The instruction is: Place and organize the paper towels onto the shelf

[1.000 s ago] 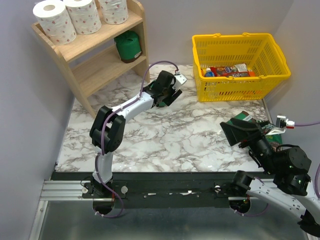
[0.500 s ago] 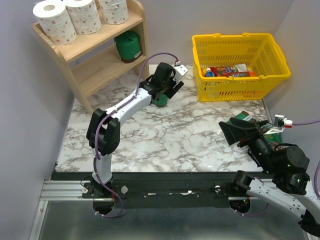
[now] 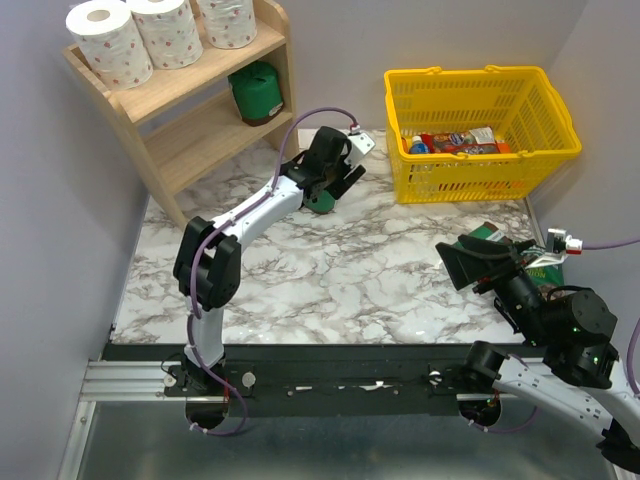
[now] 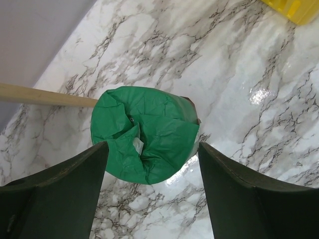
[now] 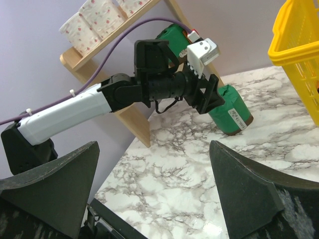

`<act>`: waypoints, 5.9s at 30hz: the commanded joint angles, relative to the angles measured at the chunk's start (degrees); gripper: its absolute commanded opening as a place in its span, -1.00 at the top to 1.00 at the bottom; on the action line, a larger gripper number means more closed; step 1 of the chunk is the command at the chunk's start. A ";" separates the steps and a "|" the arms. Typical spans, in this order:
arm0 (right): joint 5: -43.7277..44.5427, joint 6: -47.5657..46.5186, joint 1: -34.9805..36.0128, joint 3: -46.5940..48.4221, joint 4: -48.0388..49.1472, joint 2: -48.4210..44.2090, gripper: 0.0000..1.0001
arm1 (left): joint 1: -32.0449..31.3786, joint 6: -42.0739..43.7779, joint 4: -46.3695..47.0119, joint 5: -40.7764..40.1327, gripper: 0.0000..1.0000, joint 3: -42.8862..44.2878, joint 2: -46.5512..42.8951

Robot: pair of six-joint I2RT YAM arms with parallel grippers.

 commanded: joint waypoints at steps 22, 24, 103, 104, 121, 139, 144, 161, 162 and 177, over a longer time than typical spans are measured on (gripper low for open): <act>1.72 -2.91 -0.01 0.33 2.06 1.45 -1.00 | 1.98 1.48 -0.47 -1.76 -0.38 2.81 10.09; 1.90 -3.00 -0.01 0.24 2.15 1.45 -1.00 | 1.89 1.57 -0.38 -1.77 -0.26 2.55 10.01; -2.23 0.34 0.08 0.42 -3.03 -6.28 -1.00 | 4.44 9.40 -9.26 -39.91 -0.18 -2.01 -18.90; -2.15 0.43 -0.01 0.42 -3.12 -6.54 -1.00 | 4.79 8.87 -9.17 -39.91 -0.17 -4.29 -19.52; 0.40 -1.59 -0.01 0.51 -0.66 -3.82 -1.00 | 14.02 13.78 -1.11 -41.31 -0.16 -2.90 -9.86; 3.04 -4.93 -0.01 0.07 1.89 -0.22 -1.00 | 16.30 19.77 6.57 -43.69 -0.18 3.07 -0.80; 3.48 -5.98 0.08 -0.11 1.89 -0.04 -1.00 | 13.42 15.12 3.32 -39.83 -0.24 2.90 -5.88; 30.89 -33.30 -0.44 0.68 -7.43 29.09 -1.00 | 3.65 -12.73 -3.98 -11.61 -0.98 -11.33 -35.33; 31.95 -35.49 -1.40 0.68 -7.34 30.96 -1.00 | 3.56 -13.62 -3.98 -10.74 -0.98 -14.12 -37.96; 24.05 -49.31 -22.41 -5.91 -3.04 47.77 -0.73 | 3.21 -22.68 2.87 -8.71 -0.98 -39.10 -61.17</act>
